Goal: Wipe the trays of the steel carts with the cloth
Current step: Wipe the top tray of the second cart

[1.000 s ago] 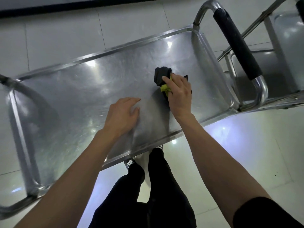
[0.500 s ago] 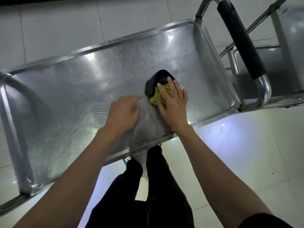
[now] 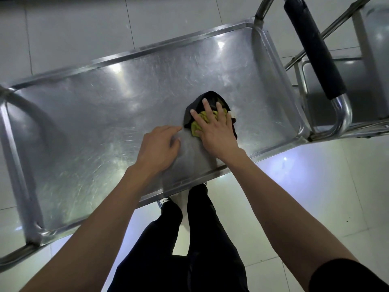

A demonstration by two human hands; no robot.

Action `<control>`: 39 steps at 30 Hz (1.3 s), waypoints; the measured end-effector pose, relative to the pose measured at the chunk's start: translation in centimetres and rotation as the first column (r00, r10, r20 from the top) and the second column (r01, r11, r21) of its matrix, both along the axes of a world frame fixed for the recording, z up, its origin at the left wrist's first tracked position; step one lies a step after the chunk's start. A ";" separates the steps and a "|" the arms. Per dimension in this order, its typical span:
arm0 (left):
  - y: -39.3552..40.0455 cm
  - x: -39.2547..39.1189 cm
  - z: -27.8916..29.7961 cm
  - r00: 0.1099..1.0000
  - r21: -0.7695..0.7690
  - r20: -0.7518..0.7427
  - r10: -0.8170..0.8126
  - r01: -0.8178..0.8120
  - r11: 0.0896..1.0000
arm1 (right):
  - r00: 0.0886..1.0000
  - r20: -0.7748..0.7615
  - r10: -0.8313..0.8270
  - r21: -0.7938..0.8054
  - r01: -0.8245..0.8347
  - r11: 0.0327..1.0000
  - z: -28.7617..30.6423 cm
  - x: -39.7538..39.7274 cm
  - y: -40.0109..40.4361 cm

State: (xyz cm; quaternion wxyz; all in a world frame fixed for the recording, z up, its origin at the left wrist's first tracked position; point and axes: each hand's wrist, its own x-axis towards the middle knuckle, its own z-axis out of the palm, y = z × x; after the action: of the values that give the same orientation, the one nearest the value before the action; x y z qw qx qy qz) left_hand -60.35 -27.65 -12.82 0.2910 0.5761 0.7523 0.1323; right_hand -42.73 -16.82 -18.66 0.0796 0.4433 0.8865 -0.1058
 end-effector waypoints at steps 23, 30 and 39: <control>-0.4 -0.6 -1.0 0.998 -0.048 -0.005 -0.060 0.059 0.997 | 0.990 -0.077 -0.116 -0.018 0.115 0.993 1.2 -0.3 -1.0; 0.0 -0.9 -1.0 0.992 -0.048 -0.048 -0.119 0.116 0.992 | 1.000 -0.012 -0.009 -0.150 0.007 0.989 1.8 0.9 -1.8; -1.3 -1.3 -0.6 0.989 -0.036 -0.060 -0.138 0.136 0.990 | 0.971 -0.166 -0.170 -0.043 0.165 0.985 2.8 0.3 -4.4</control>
State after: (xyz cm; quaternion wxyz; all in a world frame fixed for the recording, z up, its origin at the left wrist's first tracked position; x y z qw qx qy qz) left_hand -61.69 -28.92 -13.42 0.2848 0.6256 0.7217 0.0822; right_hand -42.41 -21.25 -15.82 0.0012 0.5047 0.8480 -0.1621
